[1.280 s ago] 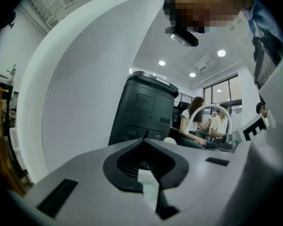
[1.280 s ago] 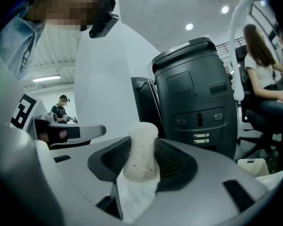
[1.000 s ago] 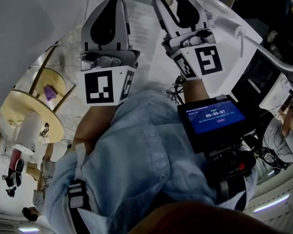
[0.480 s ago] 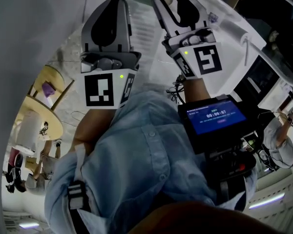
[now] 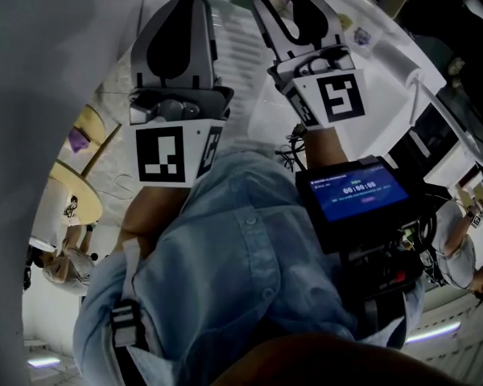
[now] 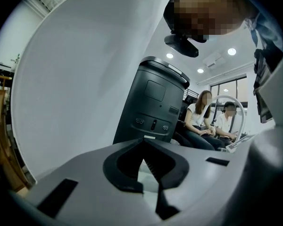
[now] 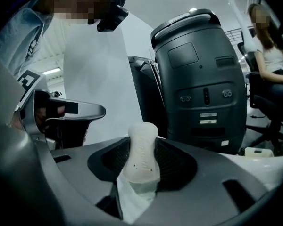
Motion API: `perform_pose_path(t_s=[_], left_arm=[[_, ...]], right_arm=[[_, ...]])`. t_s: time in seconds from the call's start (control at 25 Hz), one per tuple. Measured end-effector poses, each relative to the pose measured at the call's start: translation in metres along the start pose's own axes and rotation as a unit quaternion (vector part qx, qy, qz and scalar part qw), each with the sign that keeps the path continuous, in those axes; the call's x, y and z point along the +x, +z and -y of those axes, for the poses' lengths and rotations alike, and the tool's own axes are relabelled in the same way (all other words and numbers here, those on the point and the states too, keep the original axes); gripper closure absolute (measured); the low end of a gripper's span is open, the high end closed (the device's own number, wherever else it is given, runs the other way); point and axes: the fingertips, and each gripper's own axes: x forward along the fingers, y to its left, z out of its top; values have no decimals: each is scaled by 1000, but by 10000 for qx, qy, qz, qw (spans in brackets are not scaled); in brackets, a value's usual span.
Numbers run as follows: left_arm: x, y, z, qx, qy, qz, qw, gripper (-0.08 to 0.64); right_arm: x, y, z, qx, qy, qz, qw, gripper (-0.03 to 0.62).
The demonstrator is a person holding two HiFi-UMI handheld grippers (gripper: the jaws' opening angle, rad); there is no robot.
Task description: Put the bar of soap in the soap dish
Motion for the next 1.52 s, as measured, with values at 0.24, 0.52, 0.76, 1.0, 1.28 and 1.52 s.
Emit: perform_pose_path(t_s=[0.24, 0.52, 0.76, 1.0, 1.28, 1.52], left_arm=[[-2, 5, -1, 10, 19, 53, 10000, 552], [-3, 9, 0, 39, 6, 98, 9999, 552], [-3, 12, 0, 34, 15, 140, 9999, 552], [-3, 11, 0, 22, 12, 148, 9999, 552], [-5, 8, 2, -21, 32, 214, 9998, 552], [-4, 4, 1, -9, 30, 112, 9999, 552]], right_arm=[[-3, -9, -2, -134, 137, -229, 9996, 413], [1, -3, -7, -393, 180, -174, 9989, 413], [6, 6, -11, -726, 143, -54, 9972, 411], [7, 2, -11, -948, 101, -158, 9953, 411], [9, -3, -9, -1131, 104, -226, 9933, 419], [9, -6, -10, -980, 103, -250, 9948, 419]])
